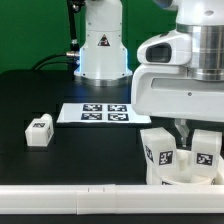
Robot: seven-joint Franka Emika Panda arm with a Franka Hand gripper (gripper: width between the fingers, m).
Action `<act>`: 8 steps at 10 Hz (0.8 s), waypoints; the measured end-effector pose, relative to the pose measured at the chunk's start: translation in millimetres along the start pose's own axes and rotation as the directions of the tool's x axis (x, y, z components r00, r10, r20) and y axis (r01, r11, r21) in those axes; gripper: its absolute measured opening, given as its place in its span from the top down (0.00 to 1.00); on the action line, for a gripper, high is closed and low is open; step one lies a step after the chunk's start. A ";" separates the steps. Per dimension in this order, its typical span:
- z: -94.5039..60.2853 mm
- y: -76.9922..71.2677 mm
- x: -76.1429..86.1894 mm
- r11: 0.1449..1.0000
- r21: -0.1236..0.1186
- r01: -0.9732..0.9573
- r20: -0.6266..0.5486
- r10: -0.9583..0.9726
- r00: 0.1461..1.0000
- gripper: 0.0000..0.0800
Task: Assemble stool
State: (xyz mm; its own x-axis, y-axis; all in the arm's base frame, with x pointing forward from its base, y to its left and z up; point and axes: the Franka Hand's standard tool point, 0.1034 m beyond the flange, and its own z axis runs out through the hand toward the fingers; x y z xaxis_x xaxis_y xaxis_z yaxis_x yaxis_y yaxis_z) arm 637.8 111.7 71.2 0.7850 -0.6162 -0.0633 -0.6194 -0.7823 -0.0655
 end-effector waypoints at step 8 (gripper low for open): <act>3.5 1.2 -3.3 0.654 0.073 -0.753 0.109 0.745 0.658 0.58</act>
Offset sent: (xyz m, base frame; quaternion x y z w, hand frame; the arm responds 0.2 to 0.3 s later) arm 0.0000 0.0000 0.0000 0.0000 0.0000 0.1938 0.9810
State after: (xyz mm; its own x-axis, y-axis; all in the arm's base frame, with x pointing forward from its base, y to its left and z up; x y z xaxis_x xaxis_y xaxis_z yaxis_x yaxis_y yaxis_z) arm 634.4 113.1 67.8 0.0536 -0.9786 -0.1987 -0.9968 -0.0407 -0.0682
